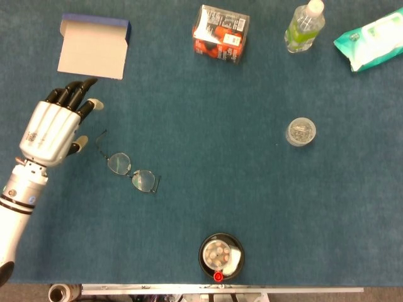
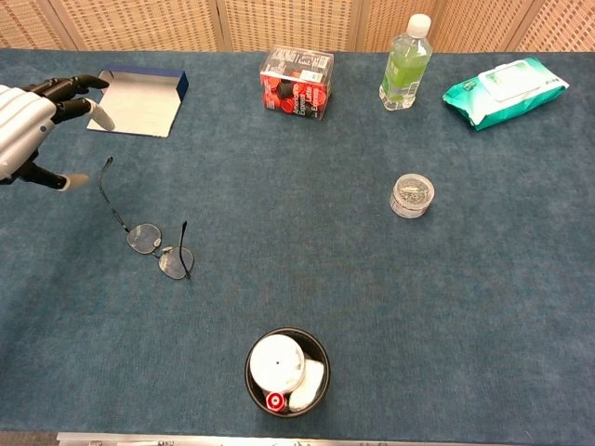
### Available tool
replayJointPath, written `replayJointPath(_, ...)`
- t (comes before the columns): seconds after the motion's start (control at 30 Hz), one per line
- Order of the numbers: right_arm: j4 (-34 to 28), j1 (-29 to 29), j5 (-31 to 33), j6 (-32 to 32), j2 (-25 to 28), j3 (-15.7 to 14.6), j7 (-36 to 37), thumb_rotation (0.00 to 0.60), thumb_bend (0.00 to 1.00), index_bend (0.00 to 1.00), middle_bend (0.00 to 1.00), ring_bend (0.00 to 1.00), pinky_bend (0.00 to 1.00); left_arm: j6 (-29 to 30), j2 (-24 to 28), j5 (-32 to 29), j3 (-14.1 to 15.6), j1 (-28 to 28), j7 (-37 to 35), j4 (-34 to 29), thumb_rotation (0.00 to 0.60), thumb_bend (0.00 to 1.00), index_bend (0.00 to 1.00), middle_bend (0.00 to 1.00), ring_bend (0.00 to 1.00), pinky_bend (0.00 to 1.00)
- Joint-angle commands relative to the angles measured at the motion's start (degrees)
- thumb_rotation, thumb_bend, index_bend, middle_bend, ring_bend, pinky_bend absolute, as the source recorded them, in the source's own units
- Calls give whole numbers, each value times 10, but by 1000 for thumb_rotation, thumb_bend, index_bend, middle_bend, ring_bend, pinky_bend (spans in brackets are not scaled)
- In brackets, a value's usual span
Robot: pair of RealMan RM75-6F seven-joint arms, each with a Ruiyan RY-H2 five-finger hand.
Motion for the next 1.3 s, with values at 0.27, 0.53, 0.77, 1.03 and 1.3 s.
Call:
replayJointPath(0.27, 0, 0, 1, -2, -1, 0, 0, 600, 174, 464, 367, 262, 234, 21, -10, 0, -2, -3, -9, 3, 600, 6, 347, 155, 163, 297)
replayJointPath(0.53, 1, 0, 2, -3, -1, 0, 0, 600, 174, 464, 367, 262, 234, 28, -26, 4, 4, -8, -41, 20, 600, 24, 347, 167, 164, 298)
replayJointPath(0.77, 1, 0, 4, -5, -2, 1, 1, 600, 174, 464, 367, 262, 234, 30, -30, 13, 17, -11, -66, 21, 600, 24, 347, 178, 164, 298)
replayJointPath(1.03, 2, 0, 5, -6, -2, 2, 1, 600, 175, 464, 367, 262, 234, 35, -33, 17, 27, -9, -89, 14, 600, 24, 348, 180, 165, 298)
replayJointPath(1.3, 2, 1, 5, -6, -2, 2, 2, 600, 174, 464, 367, 262, 234, 42, -34, 32, 43, -6, -91, 0, 600, 24, 348, 181, 165, 298)
